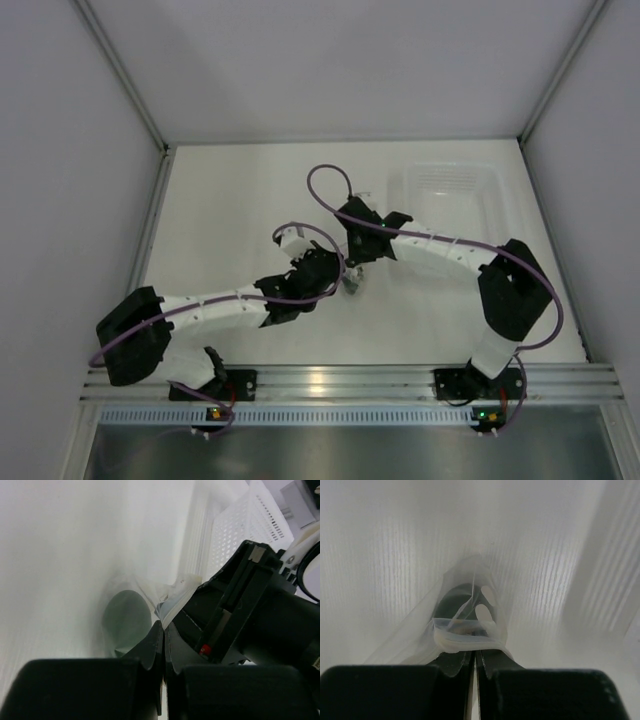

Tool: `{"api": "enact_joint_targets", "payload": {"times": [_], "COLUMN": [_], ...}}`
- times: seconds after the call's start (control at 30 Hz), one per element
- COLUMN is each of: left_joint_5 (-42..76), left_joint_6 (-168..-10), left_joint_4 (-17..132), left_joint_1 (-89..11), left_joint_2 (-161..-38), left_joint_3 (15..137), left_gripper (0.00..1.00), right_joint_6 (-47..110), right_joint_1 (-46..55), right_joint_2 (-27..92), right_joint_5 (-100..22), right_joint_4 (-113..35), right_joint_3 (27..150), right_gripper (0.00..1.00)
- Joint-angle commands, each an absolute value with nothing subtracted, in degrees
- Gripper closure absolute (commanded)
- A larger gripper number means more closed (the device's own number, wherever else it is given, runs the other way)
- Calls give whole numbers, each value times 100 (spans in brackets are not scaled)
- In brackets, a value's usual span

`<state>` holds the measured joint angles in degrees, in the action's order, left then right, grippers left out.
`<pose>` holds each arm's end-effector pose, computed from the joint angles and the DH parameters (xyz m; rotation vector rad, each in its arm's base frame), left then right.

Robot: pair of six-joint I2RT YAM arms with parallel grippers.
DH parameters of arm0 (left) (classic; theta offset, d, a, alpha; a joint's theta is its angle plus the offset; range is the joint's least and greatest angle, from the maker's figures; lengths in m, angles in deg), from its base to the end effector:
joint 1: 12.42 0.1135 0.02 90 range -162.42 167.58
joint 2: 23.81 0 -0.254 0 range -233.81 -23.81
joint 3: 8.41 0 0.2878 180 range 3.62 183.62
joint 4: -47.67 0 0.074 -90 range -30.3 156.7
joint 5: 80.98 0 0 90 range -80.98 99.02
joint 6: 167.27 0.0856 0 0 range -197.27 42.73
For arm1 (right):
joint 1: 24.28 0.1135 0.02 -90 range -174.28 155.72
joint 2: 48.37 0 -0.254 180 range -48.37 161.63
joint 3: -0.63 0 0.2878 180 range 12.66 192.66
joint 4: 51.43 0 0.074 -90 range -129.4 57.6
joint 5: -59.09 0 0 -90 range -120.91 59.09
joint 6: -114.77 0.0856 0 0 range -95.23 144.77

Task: Open the zip-top bag and remove the fake food

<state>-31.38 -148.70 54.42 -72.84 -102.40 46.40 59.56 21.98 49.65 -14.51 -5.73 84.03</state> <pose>0.2225 -0.2796 0.1757 -0.6111 1.9530 -0.7438 0.3018 0.2804 0.1567 -0.1587 2.5593 0.1605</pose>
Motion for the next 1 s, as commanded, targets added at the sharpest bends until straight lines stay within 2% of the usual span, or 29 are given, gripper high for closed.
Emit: {"api": "enact_joint_targets", "payload": {"times": [0.0, 0.17, 0.3, 0.73, 0.97], "left_joint_5": [-3405, -3378, -3370, -3317, -3492], "left_joint_6": [-15153, -15267, -15320, -15127, -14916], "left_joint_4": [5302, 5302, 5302, 5302, 5302], "left_joint_1": [-7324, -7368, -7403, -7421, -7430], "left_joint_2": [-10010, -10036, -10054, -9966, -9843], "left_joint_3": [4440, 4264, 4141, 4097, 4106], "left_gripper": [100, 100, 100, 100, 100], "right_joint_6": [5712, 5589, 5562, 5457, 5395], "right_joint_1": [2116, 2142, 2309, 2529, 2547], "right_joint_2": [4823, 4822, 5077, 5473, 5297], "right_joint_5": [-1165, -2212, -2142, -1651, -1483], "right_joint_4": [-230, -442, -284, 234, 402], "right_joint_3": [8623, 8604, 8710, 8816, 8587], "right_gripper": [98, 97, 95, 77, 77]}}
